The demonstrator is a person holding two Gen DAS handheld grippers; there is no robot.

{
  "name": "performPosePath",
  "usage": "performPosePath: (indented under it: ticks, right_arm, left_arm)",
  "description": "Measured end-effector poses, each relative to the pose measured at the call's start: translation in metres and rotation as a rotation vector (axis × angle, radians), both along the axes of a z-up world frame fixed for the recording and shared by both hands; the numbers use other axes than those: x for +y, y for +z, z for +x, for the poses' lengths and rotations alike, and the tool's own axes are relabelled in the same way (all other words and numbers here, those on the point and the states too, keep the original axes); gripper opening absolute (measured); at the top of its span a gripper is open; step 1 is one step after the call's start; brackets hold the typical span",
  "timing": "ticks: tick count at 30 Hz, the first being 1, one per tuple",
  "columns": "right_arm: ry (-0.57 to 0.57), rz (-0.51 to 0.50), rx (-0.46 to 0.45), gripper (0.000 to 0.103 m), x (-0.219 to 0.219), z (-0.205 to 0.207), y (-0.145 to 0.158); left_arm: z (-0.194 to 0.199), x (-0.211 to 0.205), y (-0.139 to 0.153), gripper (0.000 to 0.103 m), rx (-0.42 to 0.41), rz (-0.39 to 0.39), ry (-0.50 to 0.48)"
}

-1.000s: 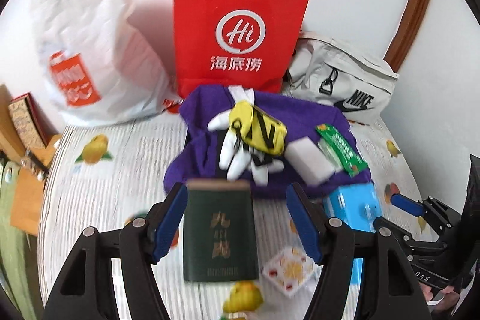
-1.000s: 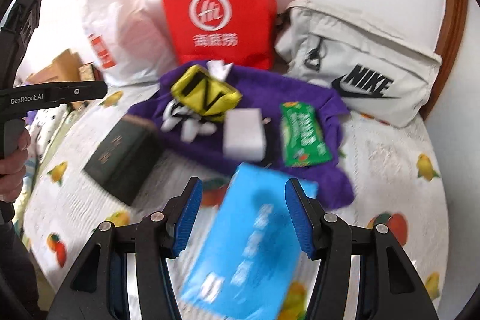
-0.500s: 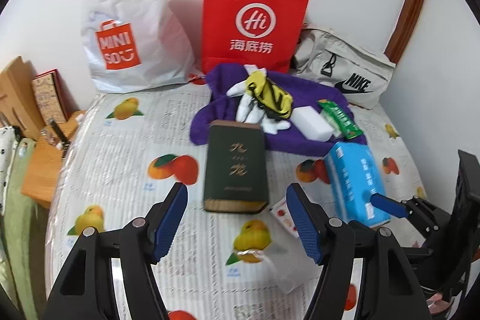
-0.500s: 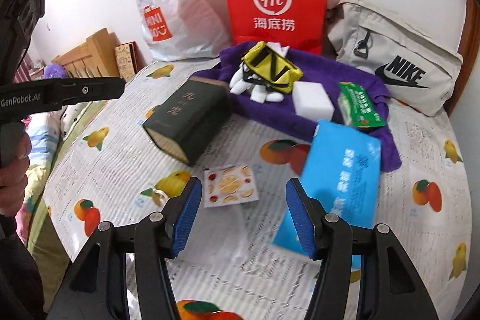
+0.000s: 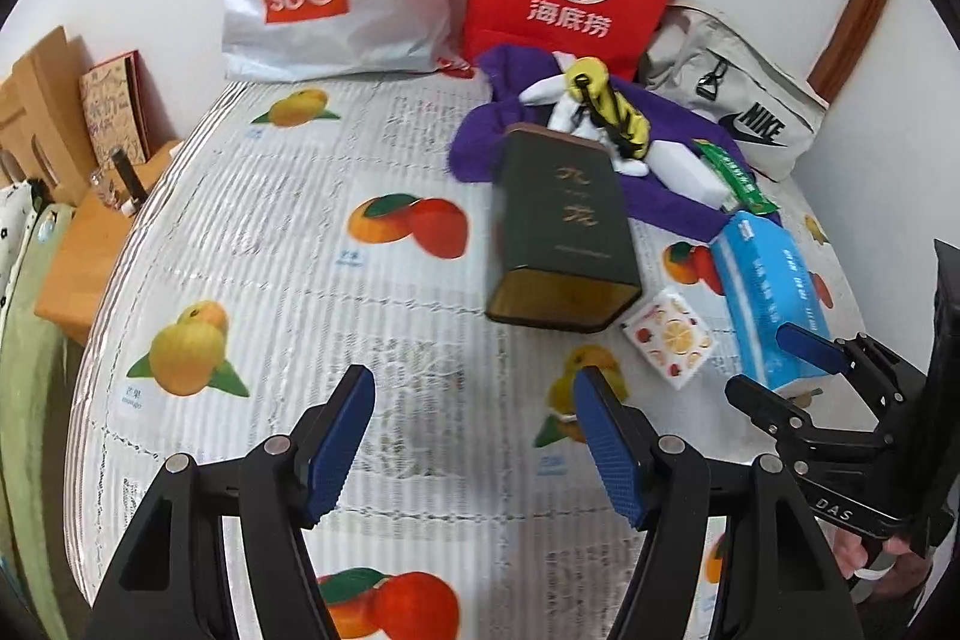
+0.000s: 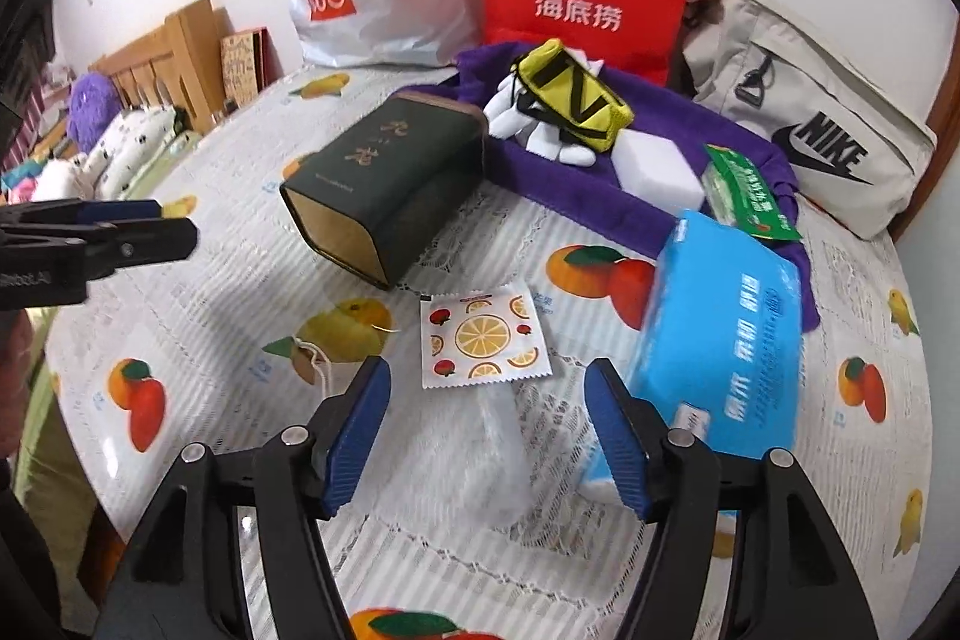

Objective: Organize soft objects
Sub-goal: 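Grasp the small orange-print sachet with the right tool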

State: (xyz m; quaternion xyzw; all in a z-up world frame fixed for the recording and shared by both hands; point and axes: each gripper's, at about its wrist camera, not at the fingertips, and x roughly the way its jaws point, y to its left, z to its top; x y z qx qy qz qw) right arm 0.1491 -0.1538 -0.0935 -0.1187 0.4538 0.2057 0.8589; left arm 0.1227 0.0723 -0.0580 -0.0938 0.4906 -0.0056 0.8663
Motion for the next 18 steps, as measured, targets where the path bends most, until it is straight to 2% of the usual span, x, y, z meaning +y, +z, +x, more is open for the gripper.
performPosePath:
  ticks: [7, 11, 14, 18]
  right_arm:
    - [0.013, -0.075, 0.043, 0.068, 0.024, 0.020, -0.028]
    - [0.004, -0.108, 0.079, 0.068, 0.032, 0.034, -0.044]
    - [0.004, -0.159, 0.059, 0.069, 0.038, 0.036, -0.051]
    - [-0.014, -0.135, 0.076, 0.071, 0.038, 0.041, -0.052]
  left_arm:
    - [0.010, 0.015, -0.025, 0.067, 0.040, -0.030, -0.010]
    - [0.021, 0.021, -0.029, 0.067, 0.035, -0.053, -0.013]
    - [0.026, 0.025, -0.031, 0.067, 0.030, -0.064, -0.015]
    - [0.031, 0.027, -0.034, 0.067, 0.031, -0.081, -0.018]
